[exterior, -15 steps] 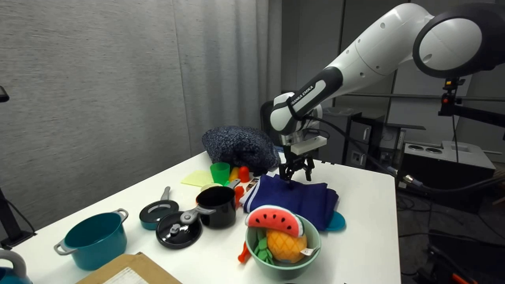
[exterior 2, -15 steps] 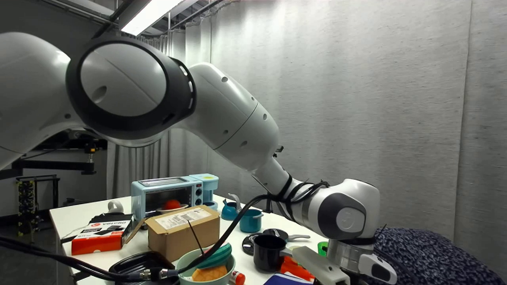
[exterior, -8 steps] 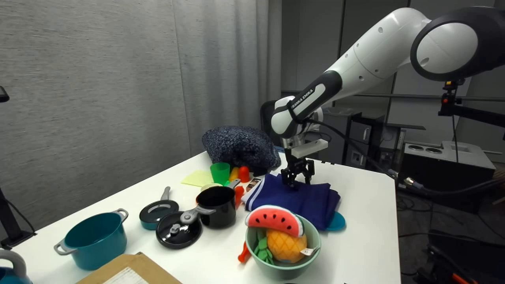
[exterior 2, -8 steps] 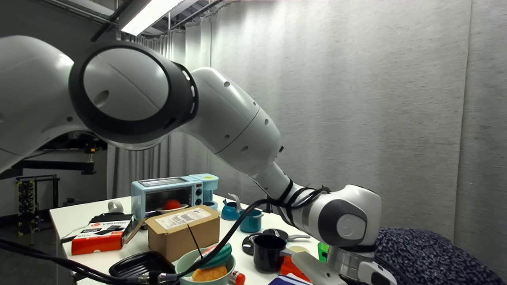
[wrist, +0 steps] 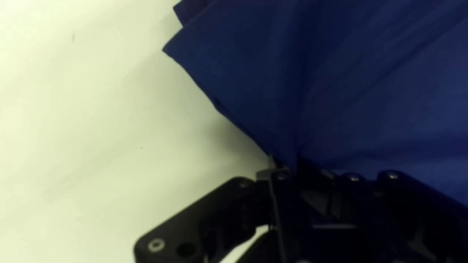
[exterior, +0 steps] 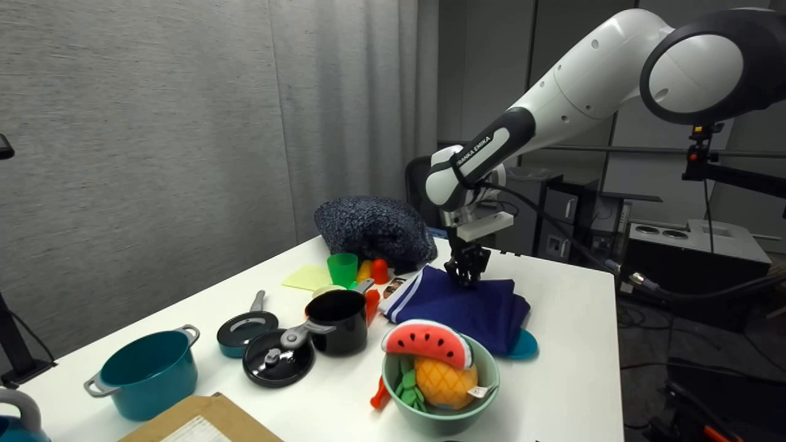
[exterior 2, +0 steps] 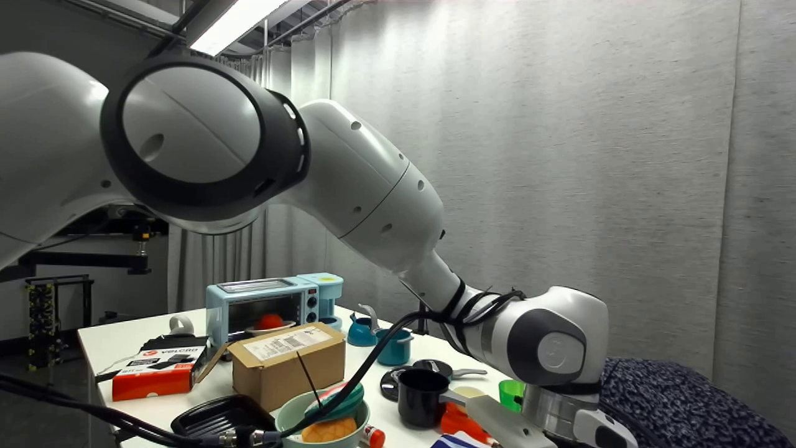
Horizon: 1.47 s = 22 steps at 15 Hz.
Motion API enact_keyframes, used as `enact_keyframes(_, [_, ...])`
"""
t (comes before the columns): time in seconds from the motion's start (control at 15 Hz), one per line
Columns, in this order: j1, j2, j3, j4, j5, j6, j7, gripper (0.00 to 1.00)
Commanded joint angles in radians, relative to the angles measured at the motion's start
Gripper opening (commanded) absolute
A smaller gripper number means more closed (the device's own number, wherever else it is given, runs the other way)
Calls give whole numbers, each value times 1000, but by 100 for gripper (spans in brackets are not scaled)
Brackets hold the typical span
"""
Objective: Cover the fruits plush toy with the blue cloth
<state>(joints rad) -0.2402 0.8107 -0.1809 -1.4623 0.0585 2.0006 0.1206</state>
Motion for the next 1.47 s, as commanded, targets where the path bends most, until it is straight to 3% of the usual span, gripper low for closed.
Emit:
enact_keyframes(0.0, [7,-16,-8,1,-46,-20,-25,2])
enact_keyframes(0.87, [-14,-220,-2,-99,-83,-61,-173,2])
enact_keyframes(1.33, [31,-275,-24,-218,-207,108,-104,2])
enact_keyframes(1.4, [37,-275,-24,-226,-214,105,-90,32])
